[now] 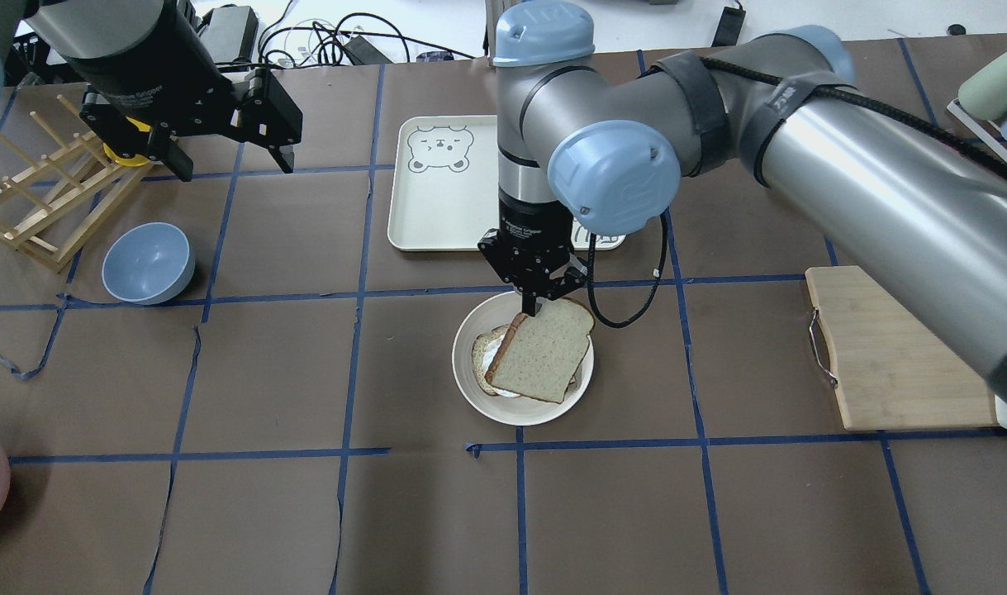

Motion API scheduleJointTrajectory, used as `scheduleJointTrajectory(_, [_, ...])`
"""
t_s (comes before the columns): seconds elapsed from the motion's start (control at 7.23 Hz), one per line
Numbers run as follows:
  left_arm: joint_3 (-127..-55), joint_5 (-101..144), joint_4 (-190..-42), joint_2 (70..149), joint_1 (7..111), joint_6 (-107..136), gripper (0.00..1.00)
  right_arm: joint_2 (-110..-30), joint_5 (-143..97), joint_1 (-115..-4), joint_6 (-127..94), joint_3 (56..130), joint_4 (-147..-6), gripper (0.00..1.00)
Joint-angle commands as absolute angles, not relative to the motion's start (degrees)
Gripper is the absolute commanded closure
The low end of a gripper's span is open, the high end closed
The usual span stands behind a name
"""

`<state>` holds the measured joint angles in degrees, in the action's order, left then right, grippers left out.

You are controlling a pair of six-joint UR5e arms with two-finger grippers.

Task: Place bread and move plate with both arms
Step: 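Lift the bread with the right gripper and carry it to the plate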

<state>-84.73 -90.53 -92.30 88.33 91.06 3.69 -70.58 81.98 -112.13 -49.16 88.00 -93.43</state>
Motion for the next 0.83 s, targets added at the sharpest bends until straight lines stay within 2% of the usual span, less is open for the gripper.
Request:
scheduleJointTrajectory(0.0, [-84.7, -90.5, -92.3, 88.4, 91.1, 3.7, 0.00, -68.1, 82.4, -113.3, -49.0, 88.1, -96.8, 1.00])
scheduleJointTrajectory(0.69, [-84.7, -90.5, -92.3, 88.3, 91.1, 3.7, 0.00, -65.9, 82.9, -113.3, -49.0, 88.2, -101.1, 1.00])
